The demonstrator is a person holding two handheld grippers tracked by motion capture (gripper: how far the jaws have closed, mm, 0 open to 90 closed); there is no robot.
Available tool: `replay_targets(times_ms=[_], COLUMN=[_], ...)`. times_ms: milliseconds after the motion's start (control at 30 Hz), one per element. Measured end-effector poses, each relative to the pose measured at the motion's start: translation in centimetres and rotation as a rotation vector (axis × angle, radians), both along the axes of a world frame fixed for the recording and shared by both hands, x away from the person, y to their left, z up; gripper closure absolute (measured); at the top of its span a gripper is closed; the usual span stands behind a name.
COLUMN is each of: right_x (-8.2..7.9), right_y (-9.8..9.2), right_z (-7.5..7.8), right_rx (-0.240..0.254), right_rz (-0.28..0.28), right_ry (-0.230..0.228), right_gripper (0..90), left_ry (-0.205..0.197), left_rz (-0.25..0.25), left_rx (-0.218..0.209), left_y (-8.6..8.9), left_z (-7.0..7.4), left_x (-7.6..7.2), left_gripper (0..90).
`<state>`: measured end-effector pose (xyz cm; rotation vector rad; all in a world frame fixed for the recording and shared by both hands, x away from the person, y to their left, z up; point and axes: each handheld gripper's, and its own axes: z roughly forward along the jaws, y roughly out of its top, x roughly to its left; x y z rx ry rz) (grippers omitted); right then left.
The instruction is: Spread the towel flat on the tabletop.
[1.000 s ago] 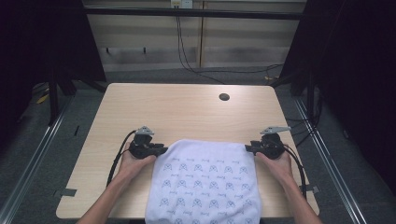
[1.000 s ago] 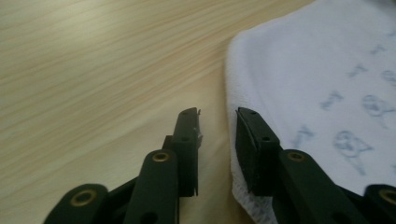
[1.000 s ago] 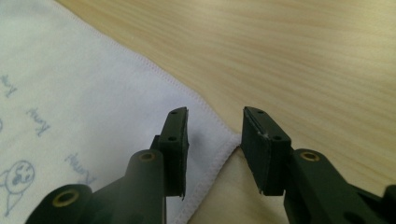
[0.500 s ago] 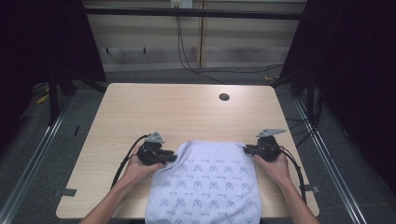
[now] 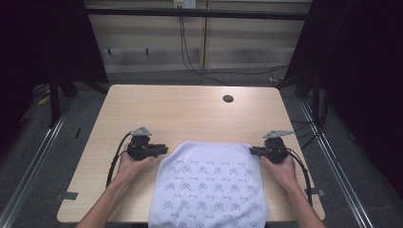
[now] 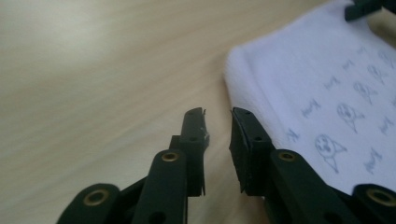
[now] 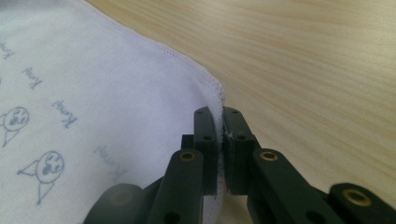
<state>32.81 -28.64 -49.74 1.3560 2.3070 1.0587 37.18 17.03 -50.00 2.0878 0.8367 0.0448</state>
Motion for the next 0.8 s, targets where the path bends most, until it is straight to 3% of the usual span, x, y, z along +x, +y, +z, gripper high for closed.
replay_targets(times_ms=[200,300,400,533,633,800], right_x=[-0.2,-0.3,-0.5,-0.5,-0.5,-0.5], right_y=[0.1,0.2,0.3,0.2,0.1,-0.3], right_z=[0.0,0.0,0.1,0.2,0.3,0.7], right_rx=[0.01,0.009,0.011,0.02,0.026,0.043], right_rz=[0.008,0.021,0.026,0.031,0.027,0.01], right_ry=[0.005,0.006,0.004,0.005,0.002,-0.013], right_gripper=[86.2,86.2,86.2,86.1,86.1,86.1], left_ry=[0.005,0.002,-0.007,0.006,-0.005,-0.05], left_rz=[-0.074,-0.104,-0.135,-0.212,-0.19,-0.055], left_rx=[0.037,0.036,0.032,-0.01,-0.011,-0.076], left_y=[-2.7,-3.4,-3.8,-4.1,-3.6,-0.5], left_z=[-0.2,-0.3,-0.3,-0.1,0.2,1.8], left_x=[-0.9,-1.2,-1.5,-1.9,-1.8,-0.7], left_gripper=[52.9,51.2,57.7,84.5,87.9,88.2])
